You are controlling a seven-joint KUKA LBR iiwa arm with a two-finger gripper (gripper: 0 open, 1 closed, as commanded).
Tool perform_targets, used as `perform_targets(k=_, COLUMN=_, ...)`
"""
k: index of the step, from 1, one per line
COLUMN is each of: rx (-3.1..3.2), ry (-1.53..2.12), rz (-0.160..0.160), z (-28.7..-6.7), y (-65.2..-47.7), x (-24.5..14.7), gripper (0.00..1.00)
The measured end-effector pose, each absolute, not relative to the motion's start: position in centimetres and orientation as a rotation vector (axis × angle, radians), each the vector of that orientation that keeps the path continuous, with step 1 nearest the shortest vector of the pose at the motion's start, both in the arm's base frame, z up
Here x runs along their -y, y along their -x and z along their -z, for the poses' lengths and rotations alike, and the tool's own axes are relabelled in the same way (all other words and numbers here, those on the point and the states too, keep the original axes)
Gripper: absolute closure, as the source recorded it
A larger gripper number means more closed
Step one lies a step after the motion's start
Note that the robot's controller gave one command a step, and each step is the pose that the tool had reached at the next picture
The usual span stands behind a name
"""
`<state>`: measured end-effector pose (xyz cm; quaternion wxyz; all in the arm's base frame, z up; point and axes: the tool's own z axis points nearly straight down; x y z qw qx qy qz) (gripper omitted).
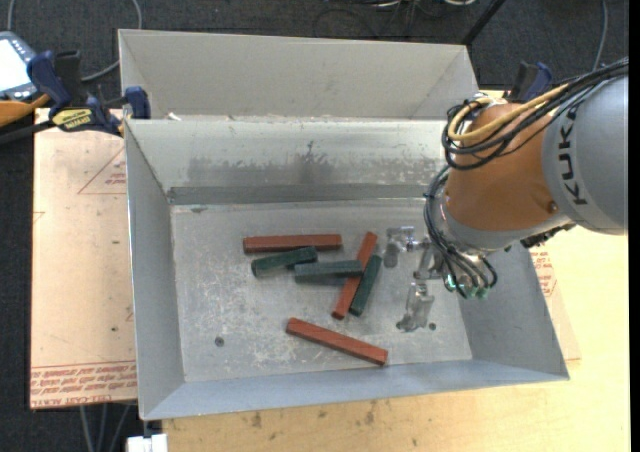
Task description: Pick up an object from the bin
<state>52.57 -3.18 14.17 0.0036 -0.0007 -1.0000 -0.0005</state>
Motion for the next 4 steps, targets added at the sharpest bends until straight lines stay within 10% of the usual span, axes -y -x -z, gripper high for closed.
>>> perform_targets(k=1, rx=3.123, ry=0.377, rz=0.006, z=-7.1, y=-51.5, x=-3.7, gripper=0.00)
perform_targets(k=2, rx=3.102, ry=0.552, rz=0.003, z=-14.2, y=-53.7, x=-1.8, gripper=0.00)
perform_targets(k=3, rx=2.972, ry=1.015, rz=0.003, z=-7.0, y=-55.8, x=1.2, gripper=0.00)
perform_targets(k=4, rx=2.914, ry=1.178, rz=0.006, z=-7.1, y=-55.6, x=2.6, gripper=0.00)
